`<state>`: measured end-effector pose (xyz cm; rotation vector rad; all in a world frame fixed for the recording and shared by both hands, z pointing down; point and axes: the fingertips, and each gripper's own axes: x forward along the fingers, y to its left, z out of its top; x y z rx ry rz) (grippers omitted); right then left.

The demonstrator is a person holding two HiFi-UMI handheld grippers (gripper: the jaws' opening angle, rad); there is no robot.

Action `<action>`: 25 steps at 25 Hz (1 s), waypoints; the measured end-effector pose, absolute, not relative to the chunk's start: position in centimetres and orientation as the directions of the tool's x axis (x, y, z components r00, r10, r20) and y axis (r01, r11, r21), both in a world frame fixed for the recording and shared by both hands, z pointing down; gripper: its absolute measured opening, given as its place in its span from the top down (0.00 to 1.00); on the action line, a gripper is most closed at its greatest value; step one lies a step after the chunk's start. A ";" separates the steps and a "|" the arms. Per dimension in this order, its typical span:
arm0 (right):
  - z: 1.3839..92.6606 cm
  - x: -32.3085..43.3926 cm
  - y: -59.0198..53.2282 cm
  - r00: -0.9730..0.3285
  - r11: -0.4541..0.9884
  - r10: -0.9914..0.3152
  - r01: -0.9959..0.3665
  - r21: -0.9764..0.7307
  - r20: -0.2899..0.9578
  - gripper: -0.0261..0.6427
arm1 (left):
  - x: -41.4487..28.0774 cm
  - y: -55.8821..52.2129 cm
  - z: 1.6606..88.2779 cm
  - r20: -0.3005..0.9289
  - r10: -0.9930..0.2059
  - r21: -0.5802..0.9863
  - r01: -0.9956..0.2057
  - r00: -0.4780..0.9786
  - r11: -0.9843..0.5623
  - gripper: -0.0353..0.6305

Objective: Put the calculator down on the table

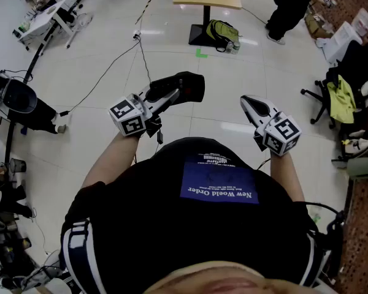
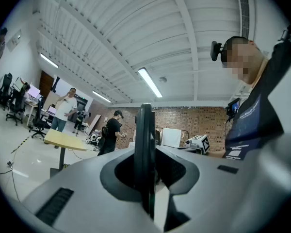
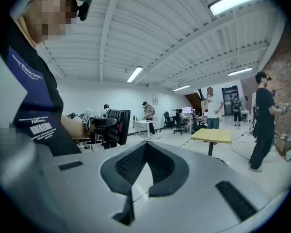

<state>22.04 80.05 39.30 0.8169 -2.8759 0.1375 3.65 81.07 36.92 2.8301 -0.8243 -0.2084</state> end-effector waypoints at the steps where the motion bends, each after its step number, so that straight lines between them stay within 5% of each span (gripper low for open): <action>1: 39.3 22.8 79.7 -0.838 0.845 -0.519 -0.533 -0.048 0.168 0.98 | 4.4 80.8 36.9 -0.083 -0.540 0.224 -0.512 0.838 -0.829 0.81; 11: 40.7 23.9 74.9 -0.824 0.828 -0.536 -0.555 -0.077 0.183 0.98 | 5.8 75.6 37.9 -0.066 -0.519 0.266 -0.486 0.852 -0.833 0.81; 25: 39.1 9.9 55.4 -0.750 0.759 -0.627 -0.649 -0.049 0.210 0.98 | -9.2 55.1 40.2 -0.058 -0.480 0.338 -0.435 0.875 -0.834 0.82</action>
